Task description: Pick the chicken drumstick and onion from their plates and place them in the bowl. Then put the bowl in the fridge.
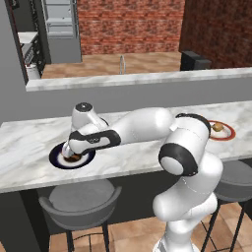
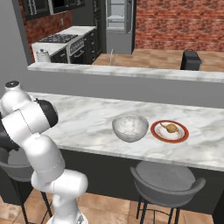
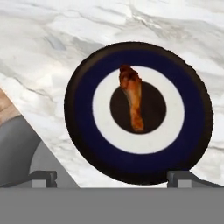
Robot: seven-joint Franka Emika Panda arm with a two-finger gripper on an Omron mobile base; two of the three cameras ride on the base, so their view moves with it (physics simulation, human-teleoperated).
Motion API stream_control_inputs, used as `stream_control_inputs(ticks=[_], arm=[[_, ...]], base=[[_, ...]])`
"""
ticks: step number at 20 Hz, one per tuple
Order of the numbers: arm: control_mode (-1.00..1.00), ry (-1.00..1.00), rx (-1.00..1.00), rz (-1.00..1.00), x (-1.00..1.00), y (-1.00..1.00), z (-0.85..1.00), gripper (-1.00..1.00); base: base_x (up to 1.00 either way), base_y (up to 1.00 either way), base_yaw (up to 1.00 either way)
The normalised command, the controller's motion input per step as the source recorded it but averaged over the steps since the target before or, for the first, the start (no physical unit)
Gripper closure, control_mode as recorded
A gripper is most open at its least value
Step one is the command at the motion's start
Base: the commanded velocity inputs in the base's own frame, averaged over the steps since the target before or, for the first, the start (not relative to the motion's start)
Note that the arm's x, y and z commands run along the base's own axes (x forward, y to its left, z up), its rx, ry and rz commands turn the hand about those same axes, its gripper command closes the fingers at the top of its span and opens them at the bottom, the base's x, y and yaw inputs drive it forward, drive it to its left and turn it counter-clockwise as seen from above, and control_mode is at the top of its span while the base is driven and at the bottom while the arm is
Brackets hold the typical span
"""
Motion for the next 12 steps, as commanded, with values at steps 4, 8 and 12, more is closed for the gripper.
stream_control_inputs(ticks=[4,8,12], arm=[[-1.0,0.01,0.0,0.0,0.25,0.23,-0.16,-1.0],[-1.0,0.0,0.0,-0.01,0.25,0.15,-0.13,-1.0],[-1.0,0.02,0.0,-0.06,0.26,0.11,-0.16,-1.0]], base=[[0.0,0.0,0.0],[0.0,0.0,0.0],[0.0,0.0,0.0]])
